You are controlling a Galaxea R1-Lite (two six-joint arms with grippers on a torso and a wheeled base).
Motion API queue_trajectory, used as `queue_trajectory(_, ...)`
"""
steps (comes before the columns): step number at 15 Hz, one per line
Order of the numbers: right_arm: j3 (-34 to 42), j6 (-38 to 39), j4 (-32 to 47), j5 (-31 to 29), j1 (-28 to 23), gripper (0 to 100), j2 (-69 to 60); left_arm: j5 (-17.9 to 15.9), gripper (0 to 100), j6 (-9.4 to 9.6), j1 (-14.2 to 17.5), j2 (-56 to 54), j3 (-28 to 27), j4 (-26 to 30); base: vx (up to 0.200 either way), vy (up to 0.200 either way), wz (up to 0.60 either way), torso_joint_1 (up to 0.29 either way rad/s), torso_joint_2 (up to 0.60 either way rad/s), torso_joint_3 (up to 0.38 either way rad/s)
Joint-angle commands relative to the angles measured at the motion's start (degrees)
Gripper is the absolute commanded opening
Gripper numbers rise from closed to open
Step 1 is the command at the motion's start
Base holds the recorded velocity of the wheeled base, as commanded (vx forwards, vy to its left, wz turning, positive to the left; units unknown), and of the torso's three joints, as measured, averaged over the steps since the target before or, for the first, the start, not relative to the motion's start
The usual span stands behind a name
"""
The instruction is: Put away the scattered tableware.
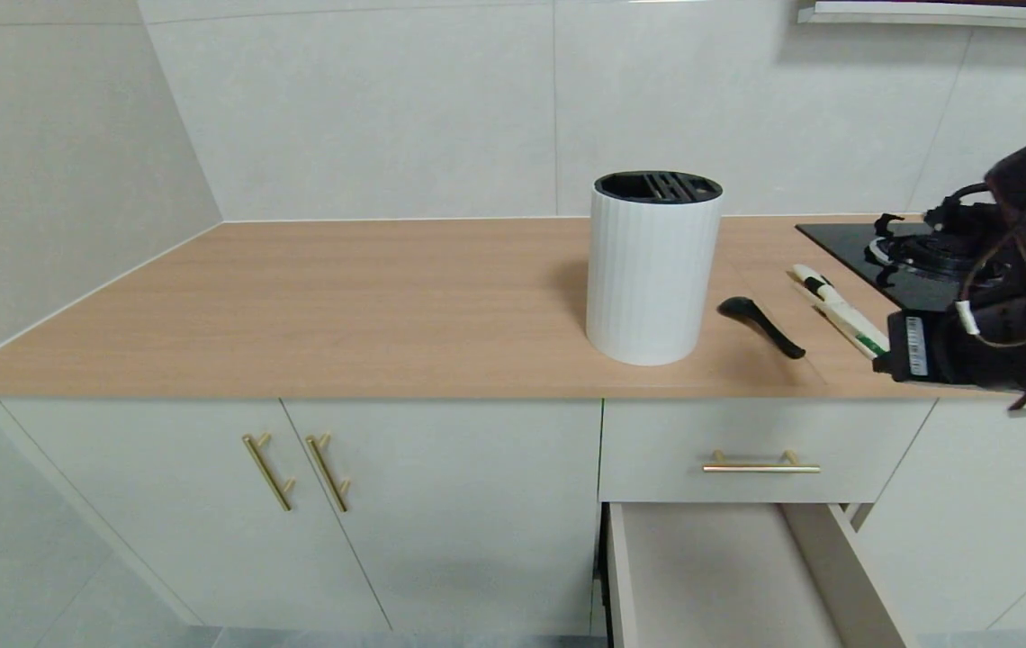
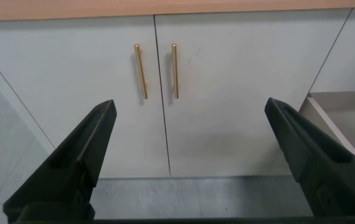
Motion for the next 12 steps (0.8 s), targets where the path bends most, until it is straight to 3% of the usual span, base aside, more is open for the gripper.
queue_trajectory(1, 0.9, 0.1, 5.7, 4.4, 1.4, 0, -9.3, 0.0, 100, 0.00, 0.0, 0.0, 0.0, 0.0, 0.000, 0.000, 0.00, 0.000, 0.00, 0.000)
queue_trajectory(7, 4.3, -1.9, 14.5, 17.4, 3.8, 0, -14.9, 0.0, 100, 0.00, 0.0, 0.0, 0.0, 0.0, 0.000, 0.000, 0.00, 0.000, 0.00, 0.000)
queue_trajectory(12, 9.0, -5.6, 13.2, 25.0, 5.4, 0, -15.4, 0.0, 100, 0.00, 0.0, 0.0, 0.0, 0.0, 0.000, 0.000, 0.00, 0.000, 0.00, 0.000)
